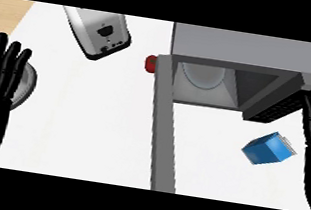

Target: Pick up the milk, place it into the microwave and close the microwave

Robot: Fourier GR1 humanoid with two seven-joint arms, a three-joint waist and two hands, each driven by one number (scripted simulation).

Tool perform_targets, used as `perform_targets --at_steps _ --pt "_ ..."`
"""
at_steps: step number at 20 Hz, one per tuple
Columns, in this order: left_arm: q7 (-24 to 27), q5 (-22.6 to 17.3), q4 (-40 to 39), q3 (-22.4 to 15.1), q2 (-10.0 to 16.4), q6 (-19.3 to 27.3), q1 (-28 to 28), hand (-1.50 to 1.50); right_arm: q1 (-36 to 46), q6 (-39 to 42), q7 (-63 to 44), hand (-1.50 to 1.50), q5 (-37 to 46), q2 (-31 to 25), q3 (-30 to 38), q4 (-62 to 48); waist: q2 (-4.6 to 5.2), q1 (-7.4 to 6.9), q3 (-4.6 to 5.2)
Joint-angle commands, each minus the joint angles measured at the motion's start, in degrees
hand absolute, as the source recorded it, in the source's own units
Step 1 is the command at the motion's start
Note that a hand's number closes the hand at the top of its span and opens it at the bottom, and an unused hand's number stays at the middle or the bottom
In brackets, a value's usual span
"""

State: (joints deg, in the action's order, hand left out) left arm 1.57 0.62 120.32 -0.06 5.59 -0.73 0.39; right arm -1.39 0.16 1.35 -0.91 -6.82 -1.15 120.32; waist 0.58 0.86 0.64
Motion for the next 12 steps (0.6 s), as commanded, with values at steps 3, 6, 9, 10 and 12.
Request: perform_targets --at_steps 3,6,9,10,12 --pt "-0.3 -0.2 -0.9 0.9 0.7 -0.9 0.9 -1.50 -1.4 12.6 1.3 -1.50 -13.6 -8.1 7.8 0.6 -0.64 -0.63 -0.68" --pt "-4.1 -2.5 3.0 3.0 2.1 -1.4 2.8 -1.50 -2.5 23.1 4.5 -1.50 -23.8 -14.7 13.1 -2.8 -0.79 -0.85 -0.80" --pt "-5.9 -12.8 3.2 2.1 -2.3 -3.0 6.0 -1.50 -2.5 27.8 0.5 -1.50 -32.5 -16.7 12.7 -3.2 -0.83 -1.26 -0.67" --pt "-7.8 -15.2 6.4 3.9 -1.5 -3.1 6.9 -1.50 -3.2 28.8 -0.6 -1.50 -34.5 -18.1 13.7 -2.3 -0.91 -1.28 -0.65" --pt "-10.4 -15.3 7.4 3.8 -1.2 -2.7 7.9 -1.50 -4.3 33.3 1.5 -1.50 -38.6 -20.9 19.2 -6.9 -0.72 -0.90 -0.68"
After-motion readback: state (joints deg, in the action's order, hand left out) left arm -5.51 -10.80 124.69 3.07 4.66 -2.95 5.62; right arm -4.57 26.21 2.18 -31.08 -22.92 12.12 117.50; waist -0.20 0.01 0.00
